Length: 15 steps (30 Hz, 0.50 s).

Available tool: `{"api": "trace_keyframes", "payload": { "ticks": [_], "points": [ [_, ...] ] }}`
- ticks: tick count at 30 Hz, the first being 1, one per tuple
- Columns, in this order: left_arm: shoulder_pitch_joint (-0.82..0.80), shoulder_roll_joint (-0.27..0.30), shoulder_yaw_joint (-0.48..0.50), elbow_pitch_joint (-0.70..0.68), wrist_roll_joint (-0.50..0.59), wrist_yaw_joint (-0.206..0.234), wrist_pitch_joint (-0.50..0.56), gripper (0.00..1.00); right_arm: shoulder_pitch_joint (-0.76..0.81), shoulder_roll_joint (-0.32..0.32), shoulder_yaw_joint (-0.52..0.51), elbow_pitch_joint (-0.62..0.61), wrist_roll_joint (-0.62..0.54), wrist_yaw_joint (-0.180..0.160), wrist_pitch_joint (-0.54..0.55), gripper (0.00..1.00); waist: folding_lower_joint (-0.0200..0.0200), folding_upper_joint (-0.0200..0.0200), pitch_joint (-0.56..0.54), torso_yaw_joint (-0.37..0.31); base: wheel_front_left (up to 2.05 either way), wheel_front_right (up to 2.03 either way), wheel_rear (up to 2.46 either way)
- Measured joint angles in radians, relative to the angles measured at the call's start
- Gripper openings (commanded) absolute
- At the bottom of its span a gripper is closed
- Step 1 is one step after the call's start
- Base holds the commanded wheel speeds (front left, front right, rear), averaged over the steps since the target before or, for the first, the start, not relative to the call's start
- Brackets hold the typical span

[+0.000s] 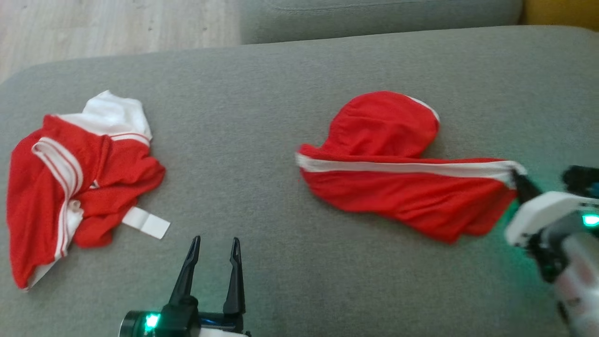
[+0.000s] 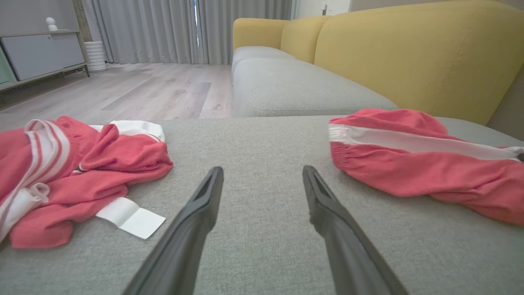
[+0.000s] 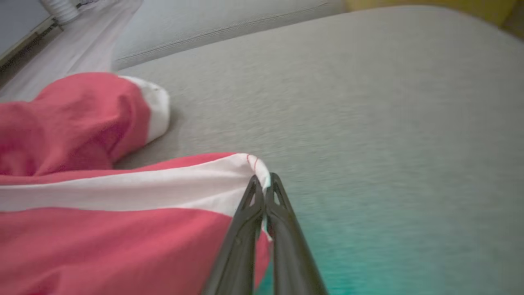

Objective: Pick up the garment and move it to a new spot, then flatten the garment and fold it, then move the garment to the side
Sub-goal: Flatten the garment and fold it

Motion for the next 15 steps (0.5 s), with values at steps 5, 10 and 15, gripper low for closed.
{"api": "trace_keyframes", "payload": {
  "ticks": [5,10,15],
  "points": [
    [-0.030,0.000,-0.004,-0.005,-0.026,-0.072,0.000,1.00,0.000,-0.069,-0.029,0.033,-0.038,0.000,-0.031,0.00,0.0000,0.0000,0.004,-0.035,0.00,0.00,0.00],
    [-0.124,0.000,-0.043,0.022,-0.031,-0.176,0.000,1.00,0.000,-0.087,-0.039,0.039,-0.056,0.000,-0.045,0.00,0.0000,0.0000,0.016,-0.055,0.00,0.00,0.00],
    [-0.259,0.013,-0.193,0.154,-0.004,-0.281,0.000,1.00,-0.004,-0.074,-0.044,0.038,-0.063,0.000,-0.052,0.00,0.0000,0.0000,0.023,-0.086,0.00,0.00,0.00]
  ]
}}
